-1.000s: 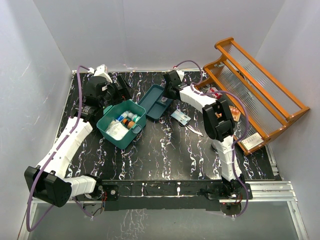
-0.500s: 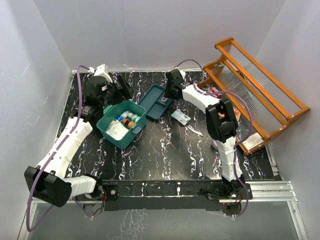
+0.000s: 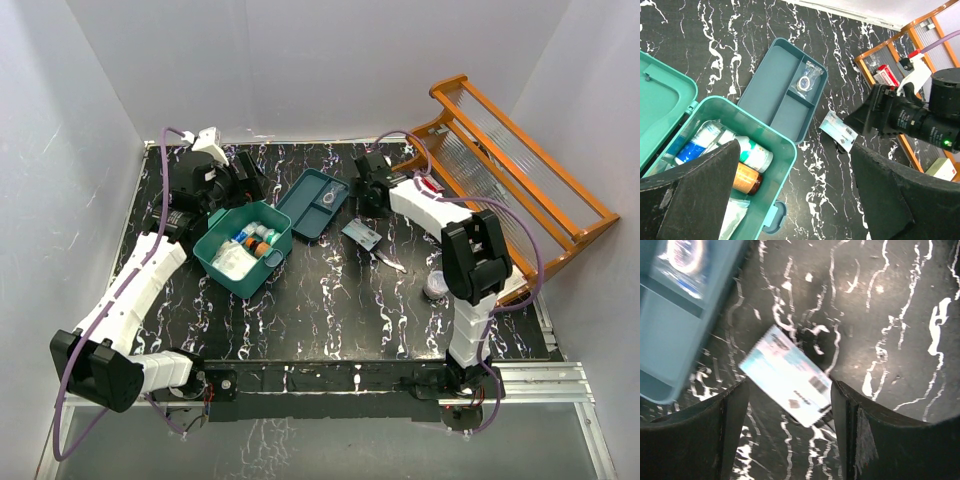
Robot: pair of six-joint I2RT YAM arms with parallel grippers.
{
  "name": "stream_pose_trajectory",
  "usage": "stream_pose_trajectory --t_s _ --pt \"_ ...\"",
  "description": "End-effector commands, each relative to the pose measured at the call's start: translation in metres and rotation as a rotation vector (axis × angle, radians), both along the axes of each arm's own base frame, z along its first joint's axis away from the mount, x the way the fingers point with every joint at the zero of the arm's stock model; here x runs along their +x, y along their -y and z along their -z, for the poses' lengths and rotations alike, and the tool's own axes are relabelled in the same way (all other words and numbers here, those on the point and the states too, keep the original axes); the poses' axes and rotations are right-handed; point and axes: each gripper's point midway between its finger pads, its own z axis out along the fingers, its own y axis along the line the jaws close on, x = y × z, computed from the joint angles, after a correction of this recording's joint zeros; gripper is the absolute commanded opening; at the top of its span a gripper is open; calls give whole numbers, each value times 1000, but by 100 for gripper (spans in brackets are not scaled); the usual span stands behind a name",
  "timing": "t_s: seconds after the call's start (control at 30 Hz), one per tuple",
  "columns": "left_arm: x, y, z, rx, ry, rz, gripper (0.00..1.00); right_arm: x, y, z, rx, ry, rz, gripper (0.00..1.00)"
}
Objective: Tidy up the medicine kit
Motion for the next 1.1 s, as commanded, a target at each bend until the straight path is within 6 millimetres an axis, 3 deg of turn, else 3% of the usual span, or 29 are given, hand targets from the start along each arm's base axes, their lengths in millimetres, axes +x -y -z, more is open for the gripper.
stream_pose_trajectory --t_s 0.0,0.13,0.3,0.4,0.57,0.87,1.07 --pt "1 -10 -15 41 49 -23 91 -5 26 -2 -3 -19 -120 64" --pt "1 -9 -20 -1 73 -36 91 -5 26 10 48 -81 -226 55" --pt "0 -9 -23 -7 83 -38 91 11 19 11 45 -64 -305 50" --pt "1 -7 -23 -14 84 -32 91 15 19 24 25 -97 -329 43" --pt "3 -3 -23 -23 82 -16 91 18 17 37 13 -133 -369 41" --pt "3 1 -21 -30 72 -3 91 0 8 54 75 -206 -415 35" --pt "0 0 -23 -42 66 -6 90 -15 6 52 114 -252 -377 35"
